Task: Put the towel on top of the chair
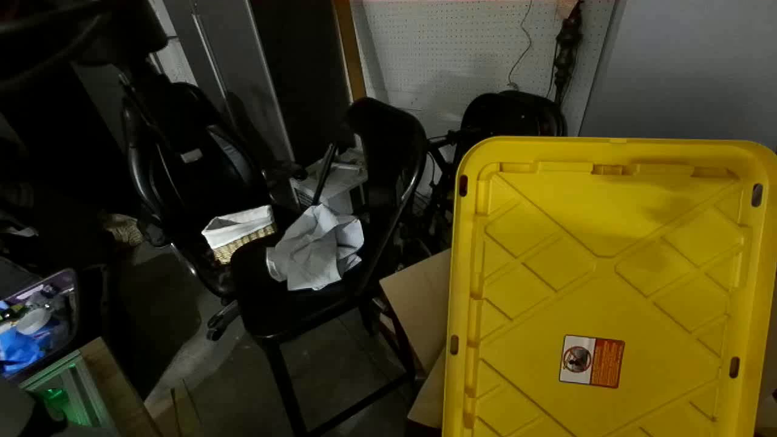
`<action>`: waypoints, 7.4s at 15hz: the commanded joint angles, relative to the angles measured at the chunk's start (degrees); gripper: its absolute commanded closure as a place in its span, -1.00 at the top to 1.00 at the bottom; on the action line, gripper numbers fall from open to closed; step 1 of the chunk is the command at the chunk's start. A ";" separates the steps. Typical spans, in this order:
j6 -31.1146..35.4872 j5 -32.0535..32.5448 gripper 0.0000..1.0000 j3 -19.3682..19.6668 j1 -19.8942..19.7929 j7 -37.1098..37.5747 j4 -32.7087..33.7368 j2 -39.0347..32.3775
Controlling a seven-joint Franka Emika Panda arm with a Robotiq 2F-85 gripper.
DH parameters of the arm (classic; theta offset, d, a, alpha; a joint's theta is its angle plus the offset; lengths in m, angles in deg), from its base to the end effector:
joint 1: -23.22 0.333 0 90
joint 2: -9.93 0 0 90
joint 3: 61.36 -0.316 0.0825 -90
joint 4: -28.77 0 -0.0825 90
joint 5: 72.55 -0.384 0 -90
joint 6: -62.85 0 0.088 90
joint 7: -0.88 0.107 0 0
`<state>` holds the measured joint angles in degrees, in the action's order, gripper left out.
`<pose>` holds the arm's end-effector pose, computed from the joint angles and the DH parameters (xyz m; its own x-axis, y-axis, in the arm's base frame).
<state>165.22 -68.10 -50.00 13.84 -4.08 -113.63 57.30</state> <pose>0.2908 -0.1307 0.5552 0.9700 -0.2093 0.1239 -0.2035 -0.9774 -0.0576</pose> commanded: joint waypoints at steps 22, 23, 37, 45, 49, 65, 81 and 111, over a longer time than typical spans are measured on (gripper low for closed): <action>15.32 -33.09 1.00 -0.32 14.78 -1.79 16.70 -41.16; 16.28 -33.24 1.00 -1.87 14.10 -0.09 18.26 -44.25; 30.74 -23.39 1.00 -9.20 10.99 13.73 27.44 -64.86; 31.39 -28.44 1.00 -10.47 9.84 15.27 29.59 -68.33; 32.16 -31.60 1.00 -11.80 9.65 18.55 32.33 -73.58; 45.19 -30.21 -0.24 -17.58 7.94 16.12 36.41 -81.32; 31.67 -14.82 -0.98 -13.85 13.06 25.72 23.70 -46.71; 54.28 -1.76 -0.98 -13.69 5.62 24.53 40.16 -45.65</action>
<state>217.45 -71.27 -63.18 19.81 18.83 -82.27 19.81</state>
